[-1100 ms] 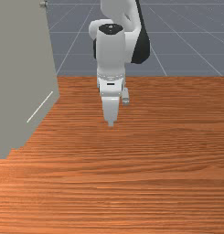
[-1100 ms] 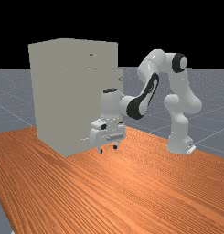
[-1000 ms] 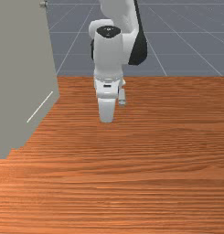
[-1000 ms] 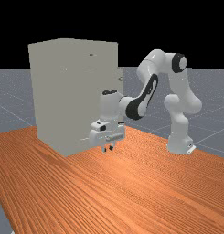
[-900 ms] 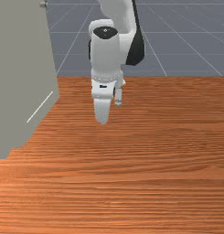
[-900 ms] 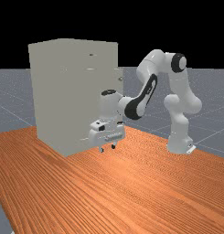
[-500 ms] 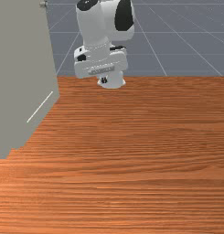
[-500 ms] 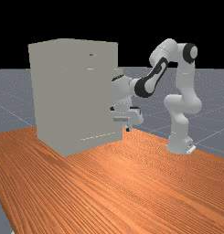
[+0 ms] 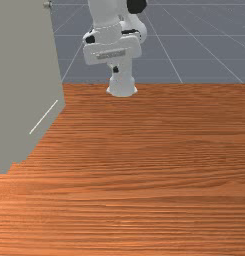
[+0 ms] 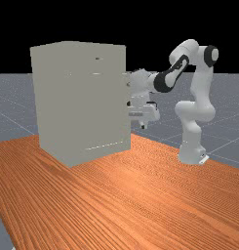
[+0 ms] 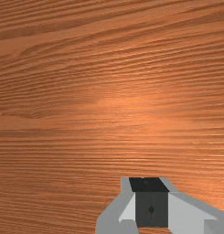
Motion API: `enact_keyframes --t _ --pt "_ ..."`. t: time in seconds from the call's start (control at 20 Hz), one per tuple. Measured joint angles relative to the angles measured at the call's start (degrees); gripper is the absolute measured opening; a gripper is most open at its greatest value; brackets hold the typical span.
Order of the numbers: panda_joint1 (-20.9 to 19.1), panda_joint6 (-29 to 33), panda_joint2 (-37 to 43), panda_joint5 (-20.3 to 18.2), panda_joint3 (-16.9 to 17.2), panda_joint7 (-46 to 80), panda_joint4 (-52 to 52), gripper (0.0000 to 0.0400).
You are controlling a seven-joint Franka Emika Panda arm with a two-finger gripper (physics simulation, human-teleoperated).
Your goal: Open the cabinet door
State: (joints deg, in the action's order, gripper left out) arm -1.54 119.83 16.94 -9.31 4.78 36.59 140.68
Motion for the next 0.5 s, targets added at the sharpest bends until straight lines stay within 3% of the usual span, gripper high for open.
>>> enact_keyframes --t 0.3,0.5 --pt "-1.6 -3.4 30.4 3.6 -4.2 4.7 13.4 0.0000" --pt "-5.3 -9.8 42.0 8.0 -5.1 6.4 14.6 0.0000"
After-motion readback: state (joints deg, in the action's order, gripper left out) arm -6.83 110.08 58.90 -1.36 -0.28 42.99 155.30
